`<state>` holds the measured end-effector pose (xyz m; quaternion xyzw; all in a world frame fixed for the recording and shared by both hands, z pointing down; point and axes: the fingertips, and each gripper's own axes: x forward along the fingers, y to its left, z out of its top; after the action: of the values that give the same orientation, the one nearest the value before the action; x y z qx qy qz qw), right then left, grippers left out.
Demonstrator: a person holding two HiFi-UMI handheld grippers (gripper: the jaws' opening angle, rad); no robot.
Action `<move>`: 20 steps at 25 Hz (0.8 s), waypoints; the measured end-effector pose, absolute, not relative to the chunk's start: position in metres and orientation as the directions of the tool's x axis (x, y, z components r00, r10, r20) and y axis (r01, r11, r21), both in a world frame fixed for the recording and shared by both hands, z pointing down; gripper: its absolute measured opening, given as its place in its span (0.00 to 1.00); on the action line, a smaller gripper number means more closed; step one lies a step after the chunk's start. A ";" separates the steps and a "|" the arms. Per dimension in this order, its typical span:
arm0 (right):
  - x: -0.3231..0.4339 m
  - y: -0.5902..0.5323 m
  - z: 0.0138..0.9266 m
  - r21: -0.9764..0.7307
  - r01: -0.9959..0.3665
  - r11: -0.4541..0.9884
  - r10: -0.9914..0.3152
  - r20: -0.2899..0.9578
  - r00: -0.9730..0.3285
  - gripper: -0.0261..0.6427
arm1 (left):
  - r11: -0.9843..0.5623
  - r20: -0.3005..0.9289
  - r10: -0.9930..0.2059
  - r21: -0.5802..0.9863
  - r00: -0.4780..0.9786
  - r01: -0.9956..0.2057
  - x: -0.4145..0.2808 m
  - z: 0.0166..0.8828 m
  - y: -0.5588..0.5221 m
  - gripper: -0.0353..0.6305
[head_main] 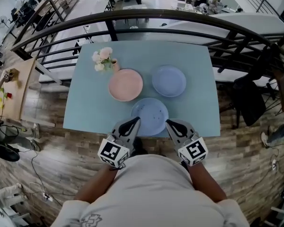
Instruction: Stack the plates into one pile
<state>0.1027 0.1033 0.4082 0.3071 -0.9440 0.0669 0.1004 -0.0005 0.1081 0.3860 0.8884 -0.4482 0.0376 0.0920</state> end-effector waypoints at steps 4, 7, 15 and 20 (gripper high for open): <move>0.074 0.079 0.421 -0.070 -0.625 0.777 -0.588 0.271 -0.762 0.10 | -0.608 0.163 -0.755 0.190 0.635 -0.771 -0.028 0.396 0.089 0.06; 0.059 0.065 0.434 -0.081 -0.653 0.753 -0.605 0.308 -0.735 0.13 | -0.633 0.175 -0.729 0.197 0.662 -0.748 -0.045 0.402 0.078 0.06; 0.058 0.042 0.484 -0.114 -0.714 0.691 -0.605 0.450 -0.657 0.21 | -0.659 0.217 -0.679 0.240 0.701 -0.713 -0.059 0.431 0.055 0.06; 0.064 0.023 0.514 -0.124 -0.721 0.682 -0.569 0.529 -0.629 0.23 | -0.653 0.267 -0.665 0.245 0.697 -0.717 -0.061 0.458 0.044 0.06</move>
<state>0.0638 0.0233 0.5141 0.3634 -0.8875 0.1642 0.2309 -0.0609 0.0444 0.4581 0.9058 -0.3815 0.0769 0.1675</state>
